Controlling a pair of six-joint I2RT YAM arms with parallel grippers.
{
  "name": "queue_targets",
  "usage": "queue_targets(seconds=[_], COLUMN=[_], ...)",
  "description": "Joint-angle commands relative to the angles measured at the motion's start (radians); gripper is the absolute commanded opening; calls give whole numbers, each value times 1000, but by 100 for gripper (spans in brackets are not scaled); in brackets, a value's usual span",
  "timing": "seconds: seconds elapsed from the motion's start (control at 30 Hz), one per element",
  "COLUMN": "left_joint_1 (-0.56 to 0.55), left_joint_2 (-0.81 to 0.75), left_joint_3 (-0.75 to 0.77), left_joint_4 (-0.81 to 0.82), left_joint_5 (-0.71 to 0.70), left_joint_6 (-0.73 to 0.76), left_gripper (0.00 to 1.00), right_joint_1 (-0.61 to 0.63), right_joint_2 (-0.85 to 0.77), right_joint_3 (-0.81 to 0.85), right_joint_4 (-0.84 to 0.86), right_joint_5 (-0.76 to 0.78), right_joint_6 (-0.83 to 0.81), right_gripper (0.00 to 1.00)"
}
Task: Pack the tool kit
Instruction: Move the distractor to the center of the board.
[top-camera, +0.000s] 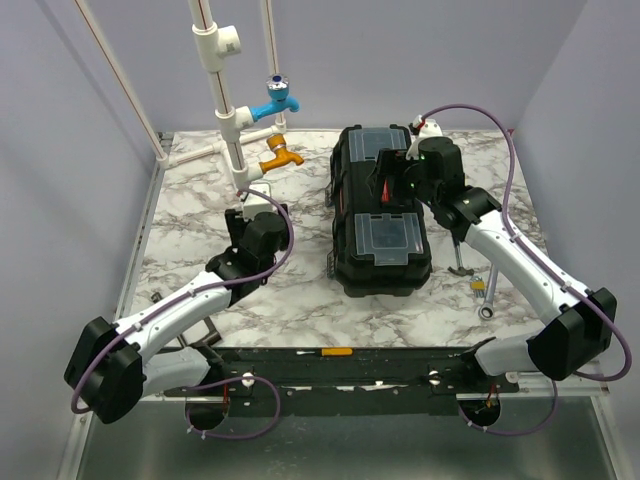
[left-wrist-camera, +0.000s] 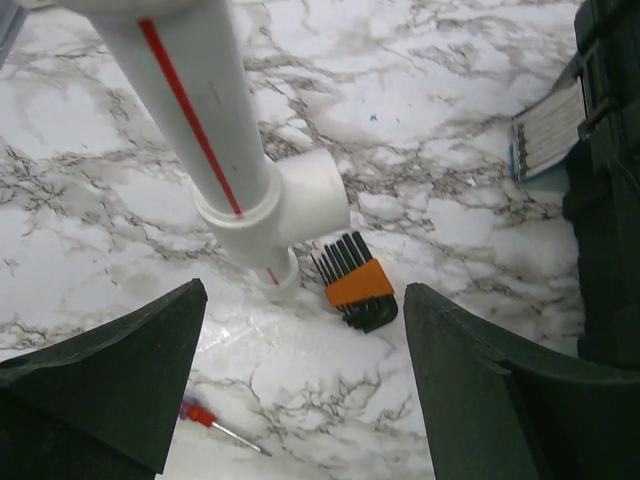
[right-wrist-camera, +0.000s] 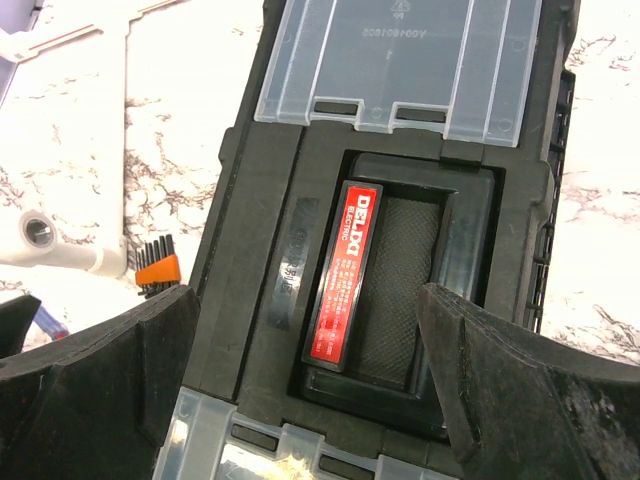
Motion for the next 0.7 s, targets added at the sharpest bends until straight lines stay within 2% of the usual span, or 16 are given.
queue_targets(seconds=[0.0, 0.07, 0.3, 0.5, 0.6, 0.67], left_joint_1=[96, 167, 347, 536, 595, 614], left_joint_2=[13, 17, -66, -54, -33, -24], left_joint_3=[-20, -19, -76, -39, 2, 12], left_joint_4=[288, 315, 355, 326, 285, 277], left_joint_5=[-9, 51, 62, 157, 175, 188], left_joint_6=[89, 88, 103, 104, 78, 64], left_gripper=[78, 75, 62, 61, 61, 65], right_joint_1=[-4, -3, -3, -3, -3, -4], right_joint_2=[-29, -30, -17, 1, 7, 8], right_joint_3=[-10, -9, -6, -1, 0, -2], right_joint_4=[11, 14, 21, 32, 33, 32], right_joint_5=[-34, -46, -73, -106, -106, -106], right_joint_6=[5, 5, 13, 20, 21, 21], right_gripper=[100, 100, 100, 100, 100, 100])
